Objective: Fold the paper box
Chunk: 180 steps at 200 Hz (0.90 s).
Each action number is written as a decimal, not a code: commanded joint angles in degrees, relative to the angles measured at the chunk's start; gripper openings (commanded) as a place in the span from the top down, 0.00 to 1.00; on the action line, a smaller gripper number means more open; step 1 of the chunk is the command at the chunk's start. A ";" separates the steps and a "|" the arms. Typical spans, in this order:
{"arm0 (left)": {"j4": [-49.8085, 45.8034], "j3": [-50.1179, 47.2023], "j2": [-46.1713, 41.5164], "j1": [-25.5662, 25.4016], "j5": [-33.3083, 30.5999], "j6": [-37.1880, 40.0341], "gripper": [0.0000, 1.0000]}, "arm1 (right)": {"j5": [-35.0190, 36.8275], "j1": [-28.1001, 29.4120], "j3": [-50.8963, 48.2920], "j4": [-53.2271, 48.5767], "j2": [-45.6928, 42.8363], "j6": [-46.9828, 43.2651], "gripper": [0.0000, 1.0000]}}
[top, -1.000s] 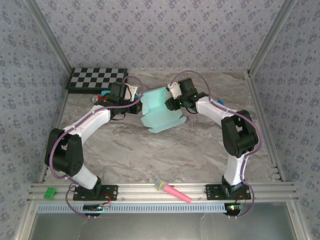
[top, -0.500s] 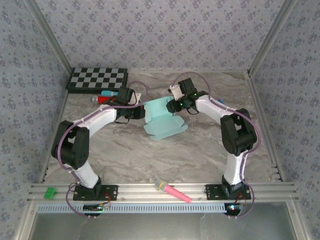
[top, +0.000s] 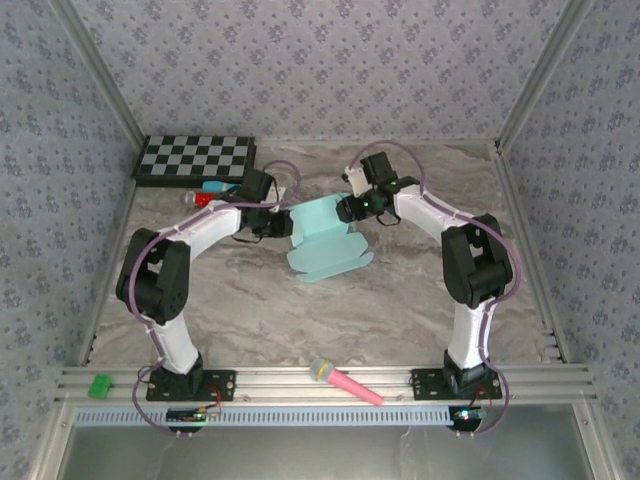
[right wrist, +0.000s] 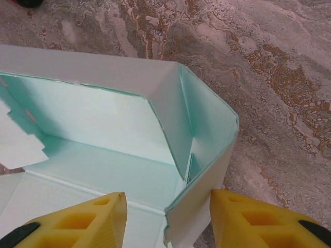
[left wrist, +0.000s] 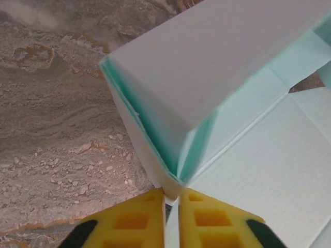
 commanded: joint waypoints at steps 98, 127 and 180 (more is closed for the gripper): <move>8.80 -1.05 1.19 0.61 -3.29 -0.10 0.63 | -2.62 -0.28 2.89 -3.19 1.93 1.12 0.54; 15.44 -4.63 0.73 0.49 -5.28 1.18 0.63 | -3.16 -0.28 3.22 -3.25 2.48 1.24 0.54; 28.45 -10.01 1.99 0.35 -7.41 3.47 0.62 | -3.94 -0.37 4.49 -4.51 3.60 1.06 0.54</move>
